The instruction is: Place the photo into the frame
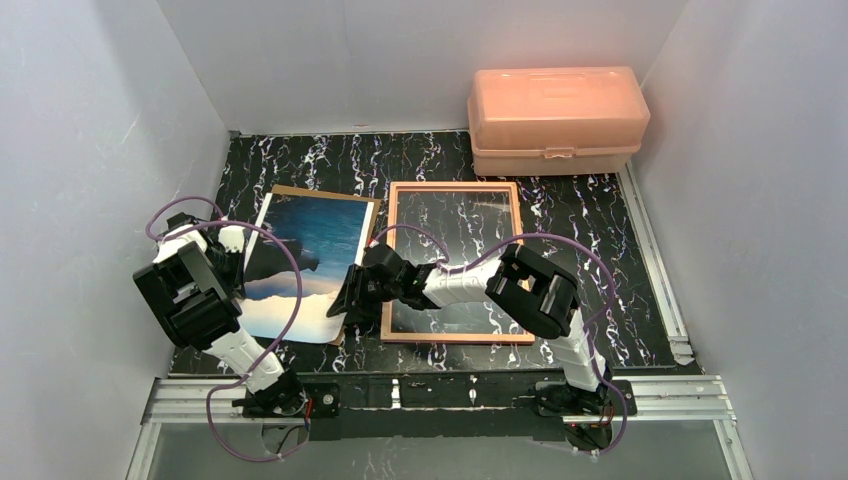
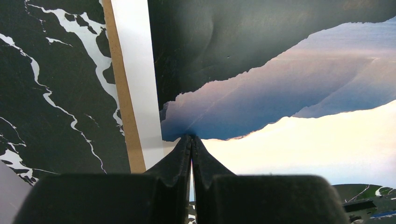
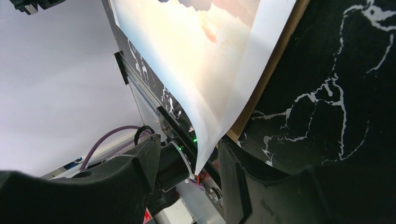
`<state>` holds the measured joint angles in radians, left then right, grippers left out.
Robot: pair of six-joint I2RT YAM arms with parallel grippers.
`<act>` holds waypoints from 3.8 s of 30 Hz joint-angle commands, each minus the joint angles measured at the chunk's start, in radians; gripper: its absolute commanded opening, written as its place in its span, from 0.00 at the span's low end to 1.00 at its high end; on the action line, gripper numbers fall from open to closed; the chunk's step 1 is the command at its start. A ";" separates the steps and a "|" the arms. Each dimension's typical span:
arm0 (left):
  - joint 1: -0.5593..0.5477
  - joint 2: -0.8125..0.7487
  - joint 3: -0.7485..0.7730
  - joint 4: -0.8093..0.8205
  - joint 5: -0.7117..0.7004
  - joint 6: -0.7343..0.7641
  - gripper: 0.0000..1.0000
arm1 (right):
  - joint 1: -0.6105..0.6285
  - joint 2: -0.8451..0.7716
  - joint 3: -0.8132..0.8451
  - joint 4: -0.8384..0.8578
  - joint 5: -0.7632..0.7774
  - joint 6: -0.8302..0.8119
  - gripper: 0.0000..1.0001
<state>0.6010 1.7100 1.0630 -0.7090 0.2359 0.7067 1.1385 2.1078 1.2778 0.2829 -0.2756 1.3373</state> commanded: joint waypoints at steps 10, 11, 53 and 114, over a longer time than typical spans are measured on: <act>0.002 -0.010 0.006 -0.057 0.049 0.004 0.00 | 0.014 0.029 0.051 -0.035 -0.024 0.011 0.52; 0.002 -0.010 0.006 -0.058 0.049 0.005 0.00 | 0.014 0.030 0.052 -0.034 -0.021 0.013 0.51; -0.029 -0.750 0.238 -0.651 0.958 0.764 0.99 | -0.257 -0.319 0.480 -0.266 0.070 -0.117 0.01; -0.369 -0.723 0.259 -0.315 0.748 0.458 0.00 | -0.552 -0.593 0.609 -0.959 -0.366 -1.453 0.99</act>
<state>0.2359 0.9821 1.2461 -0.9337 0.9066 1.1122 0.5468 1.6394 1.9026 -0.4294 -0.6407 0.3828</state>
